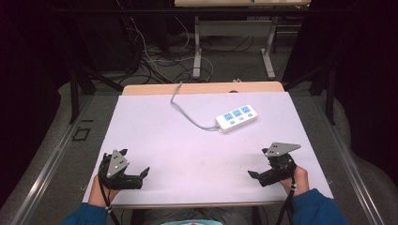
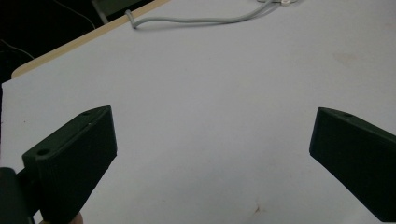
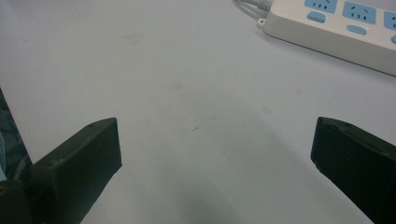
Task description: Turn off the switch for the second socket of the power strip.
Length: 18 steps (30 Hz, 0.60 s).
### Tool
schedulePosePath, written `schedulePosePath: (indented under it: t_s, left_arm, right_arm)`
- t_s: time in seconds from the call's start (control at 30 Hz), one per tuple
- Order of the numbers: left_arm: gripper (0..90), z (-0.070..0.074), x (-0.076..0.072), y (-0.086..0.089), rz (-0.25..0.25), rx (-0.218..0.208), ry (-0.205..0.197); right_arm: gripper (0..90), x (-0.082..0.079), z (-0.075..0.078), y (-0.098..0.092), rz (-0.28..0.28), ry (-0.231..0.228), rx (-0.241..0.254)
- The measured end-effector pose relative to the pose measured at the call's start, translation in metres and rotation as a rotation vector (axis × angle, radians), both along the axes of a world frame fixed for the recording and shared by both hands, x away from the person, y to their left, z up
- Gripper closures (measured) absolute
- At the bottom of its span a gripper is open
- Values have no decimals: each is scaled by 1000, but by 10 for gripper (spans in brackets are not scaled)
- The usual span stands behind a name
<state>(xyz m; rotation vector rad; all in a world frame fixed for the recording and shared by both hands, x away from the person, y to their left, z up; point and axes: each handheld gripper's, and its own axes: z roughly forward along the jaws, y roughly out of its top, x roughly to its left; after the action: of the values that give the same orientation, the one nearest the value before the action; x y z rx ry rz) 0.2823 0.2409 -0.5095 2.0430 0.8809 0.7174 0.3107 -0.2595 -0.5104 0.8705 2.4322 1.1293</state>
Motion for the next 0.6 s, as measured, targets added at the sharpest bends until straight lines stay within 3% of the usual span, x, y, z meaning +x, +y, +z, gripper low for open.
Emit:
schedulePosePath:
  t_s: [0.6]
  left_arm:
    - [6,0,1,-1,-7,13,-10]
  right_arm:
    - [11,7,0,2,4,2,-11]
